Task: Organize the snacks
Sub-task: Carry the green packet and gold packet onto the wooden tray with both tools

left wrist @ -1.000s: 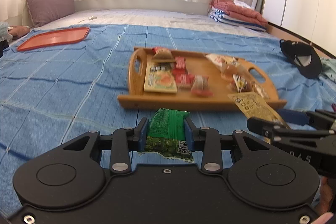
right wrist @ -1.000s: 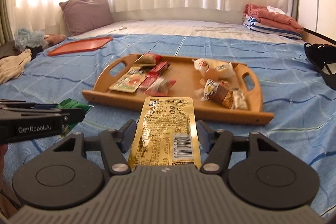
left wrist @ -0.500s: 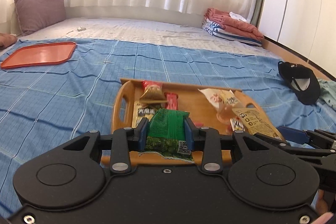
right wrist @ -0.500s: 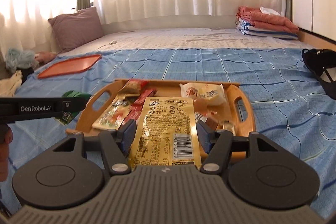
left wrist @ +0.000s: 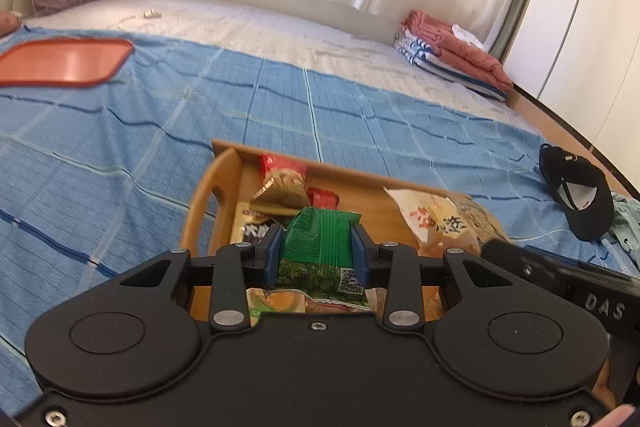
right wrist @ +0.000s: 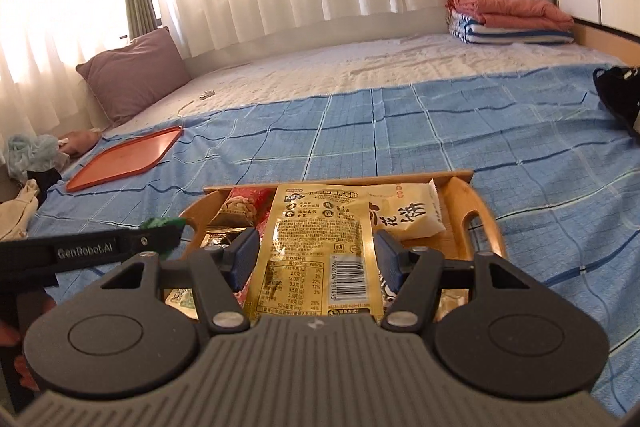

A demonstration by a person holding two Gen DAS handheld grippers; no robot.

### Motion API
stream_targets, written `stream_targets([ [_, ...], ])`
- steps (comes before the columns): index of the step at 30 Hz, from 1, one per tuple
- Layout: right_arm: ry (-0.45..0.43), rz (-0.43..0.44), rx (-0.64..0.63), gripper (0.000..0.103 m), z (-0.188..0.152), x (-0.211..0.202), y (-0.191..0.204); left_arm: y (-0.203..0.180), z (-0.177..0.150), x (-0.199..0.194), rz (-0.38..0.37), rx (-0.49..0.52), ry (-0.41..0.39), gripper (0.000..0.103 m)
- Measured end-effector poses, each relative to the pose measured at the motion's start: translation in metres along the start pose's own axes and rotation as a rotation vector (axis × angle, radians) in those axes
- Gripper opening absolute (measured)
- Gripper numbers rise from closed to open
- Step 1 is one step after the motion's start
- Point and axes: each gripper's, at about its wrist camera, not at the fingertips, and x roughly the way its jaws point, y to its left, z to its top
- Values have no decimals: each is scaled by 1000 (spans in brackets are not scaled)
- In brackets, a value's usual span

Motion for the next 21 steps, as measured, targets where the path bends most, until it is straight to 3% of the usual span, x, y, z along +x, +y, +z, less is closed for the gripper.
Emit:
stream_targets([
  [11,55,-3,-1,65,-13,42,2,-9,-28,31,13,65,47,34],
  [21,81,-11,-49,65,-29,58,6,-11,-39,39,31,129,40,34],
])
